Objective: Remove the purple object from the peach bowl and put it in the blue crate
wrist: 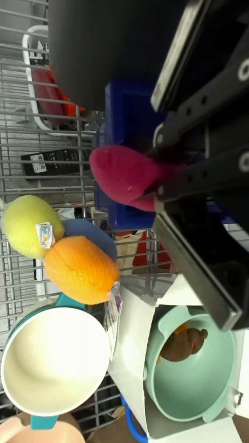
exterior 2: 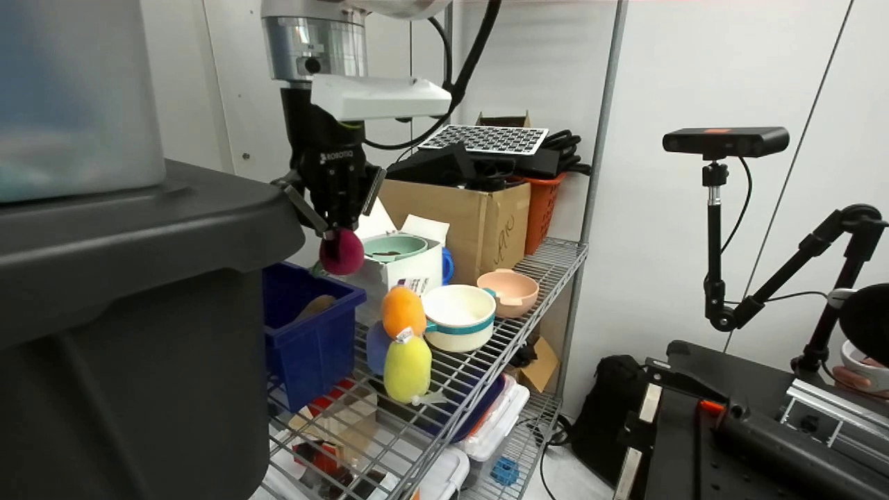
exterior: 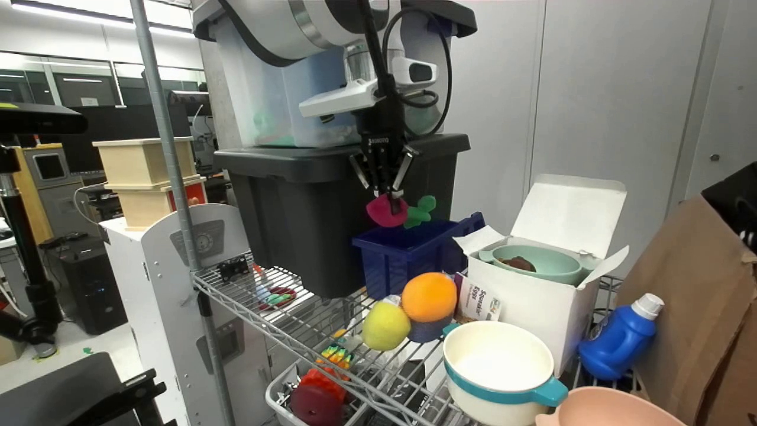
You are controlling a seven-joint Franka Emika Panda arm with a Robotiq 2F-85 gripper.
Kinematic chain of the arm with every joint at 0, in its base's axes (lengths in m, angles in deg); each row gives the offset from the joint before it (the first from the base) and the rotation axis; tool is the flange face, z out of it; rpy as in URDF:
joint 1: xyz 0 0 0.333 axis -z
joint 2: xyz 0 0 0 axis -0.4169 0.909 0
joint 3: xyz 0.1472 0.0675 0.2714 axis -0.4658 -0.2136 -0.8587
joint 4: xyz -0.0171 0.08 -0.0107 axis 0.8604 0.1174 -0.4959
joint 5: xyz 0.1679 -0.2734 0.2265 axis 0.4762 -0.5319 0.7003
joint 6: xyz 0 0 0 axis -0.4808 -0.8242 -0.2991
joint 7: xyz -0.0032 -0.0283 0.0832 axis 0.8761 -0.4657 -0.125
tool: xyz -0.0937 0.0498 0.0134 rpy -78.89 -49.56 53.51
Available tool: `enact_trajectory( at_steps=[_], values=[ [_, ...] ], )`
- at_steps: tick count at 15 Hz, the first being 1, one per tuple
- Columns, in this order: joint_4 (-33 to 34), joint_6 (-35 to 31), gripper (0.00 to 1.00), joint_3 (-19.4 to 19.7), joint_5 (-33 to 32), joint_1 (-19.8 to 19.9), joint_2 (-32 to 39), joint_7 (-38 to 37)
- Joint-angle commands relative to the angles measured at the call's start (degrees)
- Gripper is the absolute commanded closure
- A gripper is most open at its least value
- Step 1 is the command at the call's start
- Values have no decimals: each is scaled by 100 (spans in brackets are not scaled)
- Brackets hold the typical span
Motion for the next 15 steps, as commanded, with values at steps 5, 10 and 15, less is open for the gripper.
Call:
enact_trajectory(
  at_steps=[5, 10, 15],
  values=[
    [842, -31, 96, 66, 73, -54, 638, -230],
    [1194, 107, 46, 115, 99, -46, 762, -353],
    [1411, 244, 10, 101, 129, -1, 666, -295]
  ],
)
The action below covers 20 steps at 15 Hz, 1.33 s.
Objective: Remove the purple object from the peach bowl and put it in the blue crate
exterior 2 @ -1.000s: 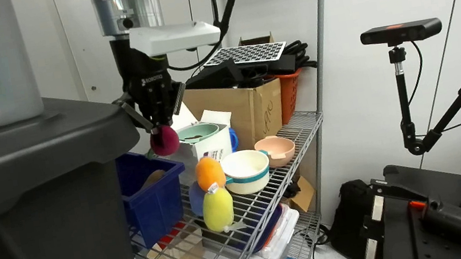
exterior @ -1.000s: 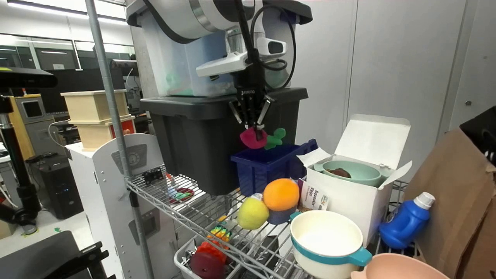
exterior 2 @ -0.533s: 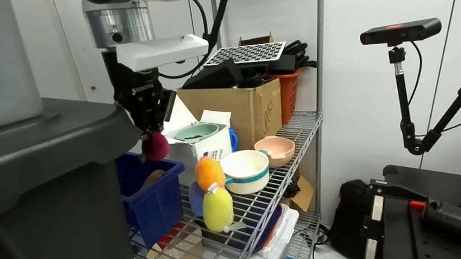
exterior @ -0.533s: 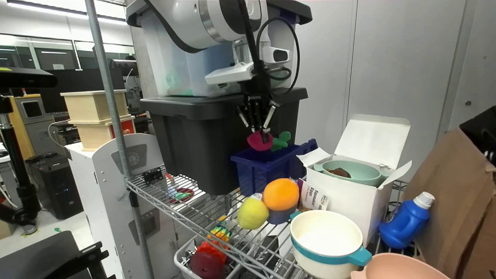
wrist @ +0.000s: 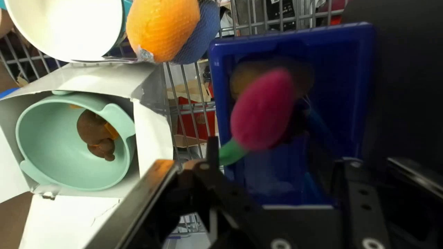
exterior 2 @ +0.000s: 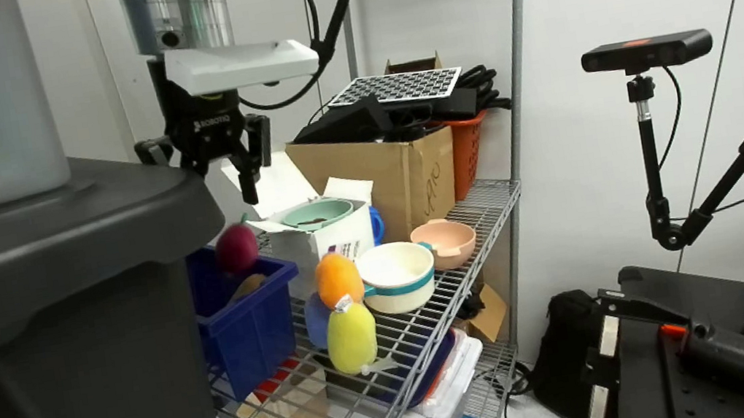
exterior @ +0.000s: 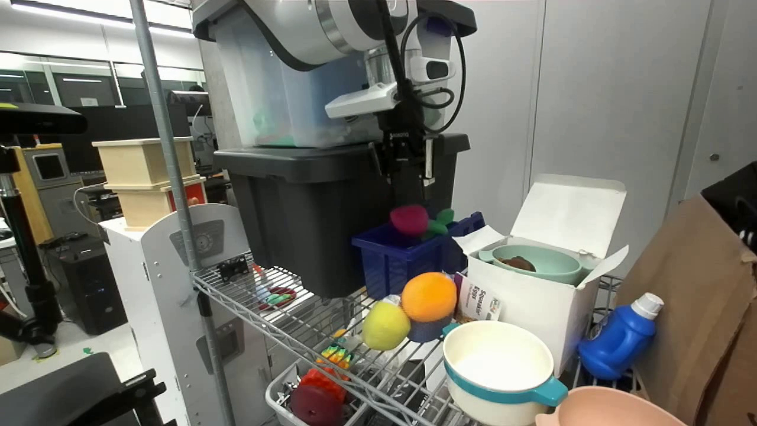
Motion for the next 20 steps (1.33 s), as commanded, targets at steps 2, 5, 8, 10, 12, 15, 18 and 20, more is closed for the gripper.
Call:
enact_trajectory(
  at_steps=[2, 5, 8, 10, 12, 15, 18, 20],
  values=[
    [274, 192, 0, 12, 134, 48, -44, 54],
    [240, 234, 0, -28, 236, 160, -178, 175],
    [-134, 562, 0, -94, 452, 394, -581, 510],
    [-486, 774, 0, -84, 555, 570, -921, 774],
    [-916, 920, 0, -71, 625, 740, -1301, 1068],
    [-1880, 1025, 0, -51, 664, 994, -2113, 1623],
    [-2827, 1177, 0, -14, 637, 1147, -2929, 2157],
    [-3475, 1287, 0, 18, 598, 1181, -3532, 2460]
  ],
)
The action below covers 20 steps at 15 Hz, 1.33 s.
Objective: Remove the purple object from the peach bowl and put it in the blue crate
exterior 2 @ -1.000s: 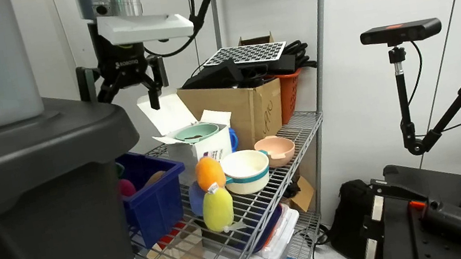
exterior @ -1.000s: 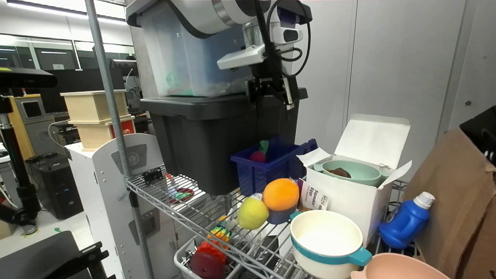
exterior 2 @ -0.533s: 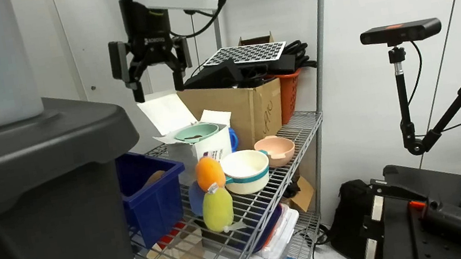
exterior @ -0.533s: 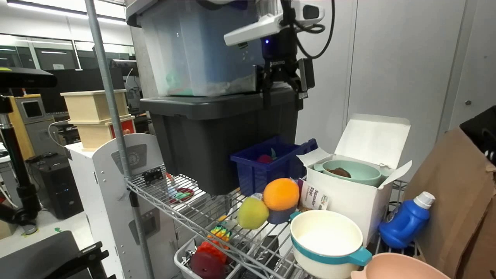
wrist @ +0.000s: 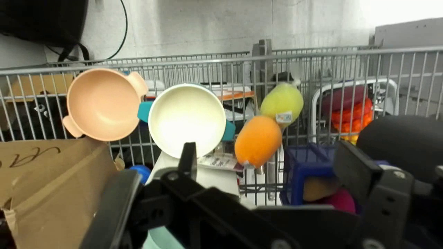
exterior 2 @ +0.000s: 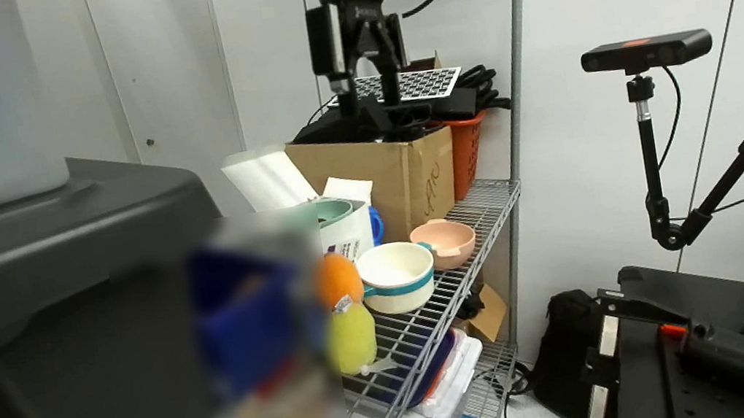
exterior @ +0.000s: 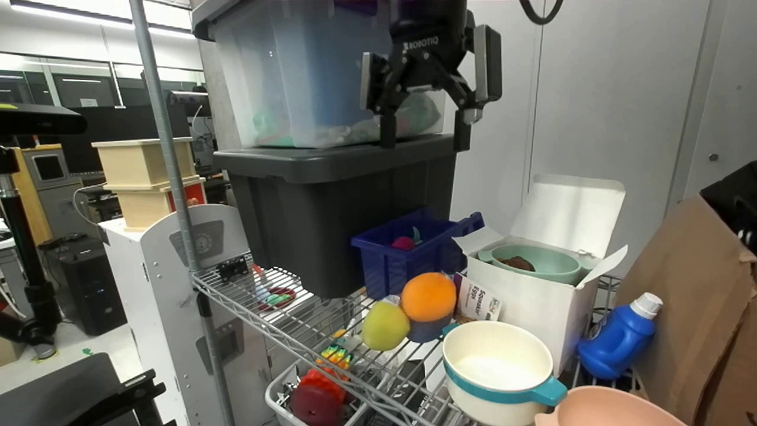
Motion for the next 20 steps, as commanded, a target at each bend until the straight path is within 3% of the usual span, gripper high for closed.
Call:
enact_trajectory(
  at_steps=[1, 6, 11, 13, 14, 20],
  values=[
    [-1409, 149, 0, 28, 73, 73, -1340, 612],
    [-2495, 751, 0, 194, 90, 14, -2947, 1187],
    [-3317, 1174, 0, 275, -49, -95, -4267, 1215],
    [-3497, 1460, 0, 269, -113, -138, -4571, 1210],
    [-3236, 1276, 0, 290, -70, -136, -4175, 1094],
    [-3503, 1380, 0, 291, -79, -174, -4518, 1091]
  ],
)
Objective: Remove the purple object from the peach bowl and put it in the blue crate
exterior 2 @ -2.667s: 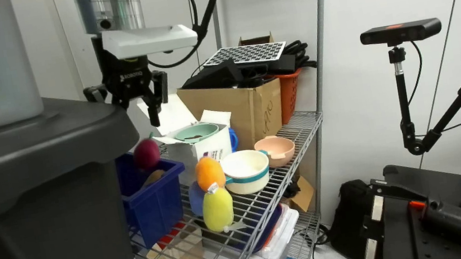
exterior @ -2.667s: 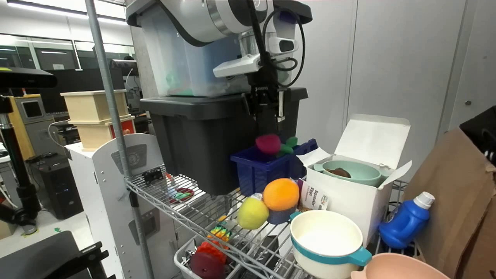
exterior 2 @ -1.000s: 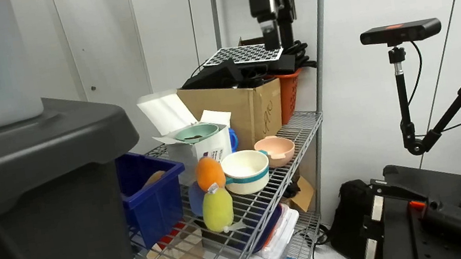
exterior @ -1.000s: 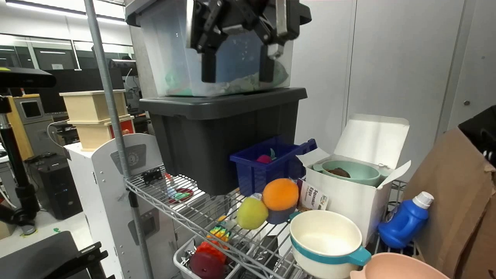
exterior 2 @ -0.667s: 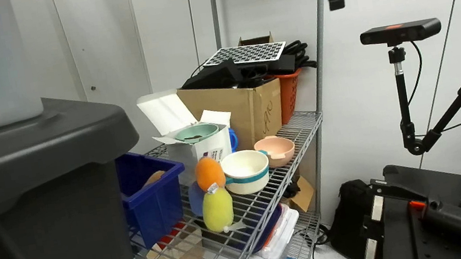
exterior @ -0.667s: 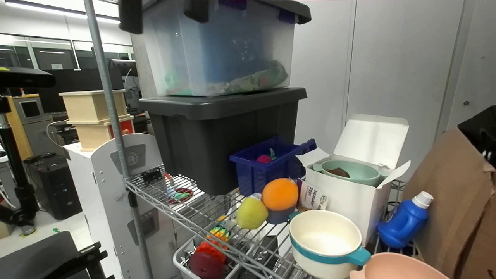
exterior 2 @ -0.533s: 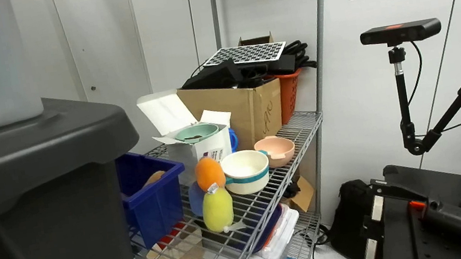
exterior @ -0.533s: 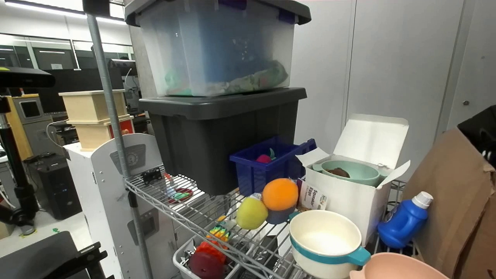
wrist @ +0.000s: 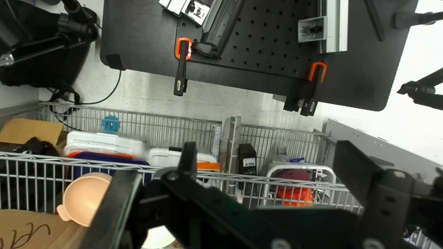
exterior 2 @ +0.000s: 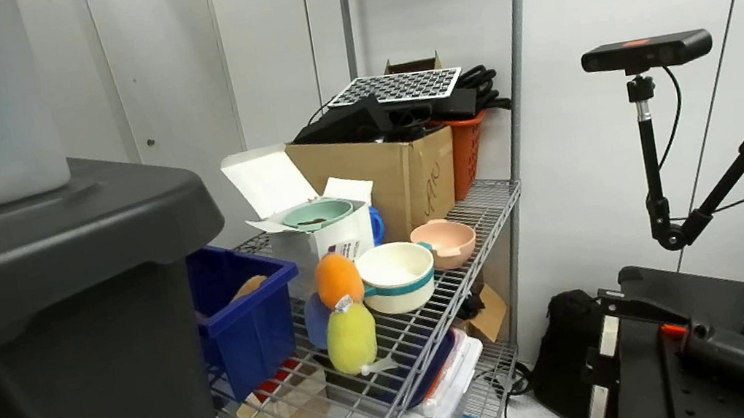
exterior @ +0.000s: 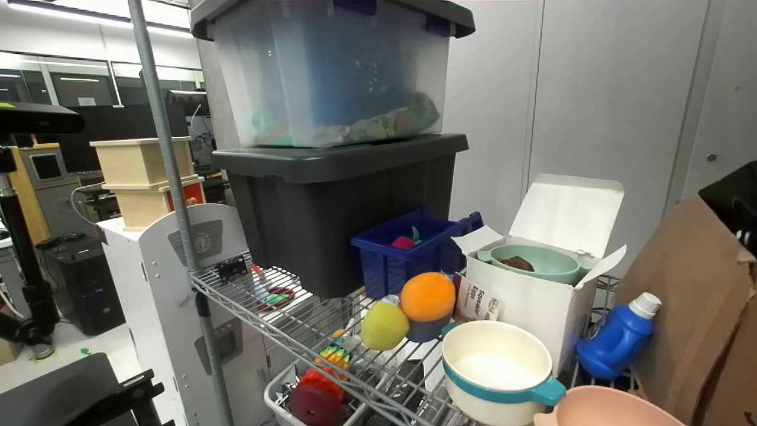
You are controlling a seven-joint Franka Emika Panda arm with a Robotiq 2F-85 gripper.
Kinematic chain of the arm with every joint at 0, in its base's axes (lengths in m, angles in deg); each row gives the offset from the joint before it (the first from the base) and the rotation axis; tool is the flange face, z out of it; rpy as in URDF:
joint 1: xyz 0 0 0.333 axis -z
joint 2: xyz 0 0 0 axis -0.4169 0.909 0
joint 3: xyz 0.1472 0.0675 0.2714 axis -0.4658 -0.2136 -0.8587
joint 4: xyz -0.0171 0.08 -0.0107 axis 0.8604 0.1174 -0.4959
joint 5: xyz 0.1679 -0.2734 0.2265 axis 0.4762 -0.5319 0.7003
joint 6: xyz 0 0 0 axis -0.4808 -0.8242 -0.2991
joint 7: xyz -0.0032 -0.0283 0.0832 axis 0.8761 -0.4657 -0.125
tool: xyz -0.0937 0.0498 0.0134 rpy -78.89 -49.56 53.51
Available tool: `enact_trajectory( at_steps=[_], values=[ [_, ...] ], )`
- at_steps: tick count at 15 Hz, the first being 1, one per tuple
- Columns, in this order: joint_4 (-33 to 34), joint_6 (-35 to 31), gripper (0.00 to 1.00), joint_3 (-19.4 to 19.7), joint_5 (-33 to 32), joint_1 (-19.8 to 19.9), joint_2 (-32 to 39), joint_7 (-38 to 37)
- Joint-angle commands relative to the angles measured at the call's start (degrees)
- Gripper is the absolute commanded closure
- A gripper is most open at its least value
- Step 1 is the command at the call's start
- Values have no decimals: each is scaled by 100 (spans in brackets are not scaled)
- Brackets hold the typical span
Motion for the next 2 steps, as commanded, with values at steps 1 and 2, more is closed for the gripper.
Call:
enact_trajectory(
  at_steps=[1, 2],
  values=[
    [8, 12, 0, 122, -57, -143, 1, -57],
    [8, 12, 0, 122, -57, -143, 1, -57]
  ],
)
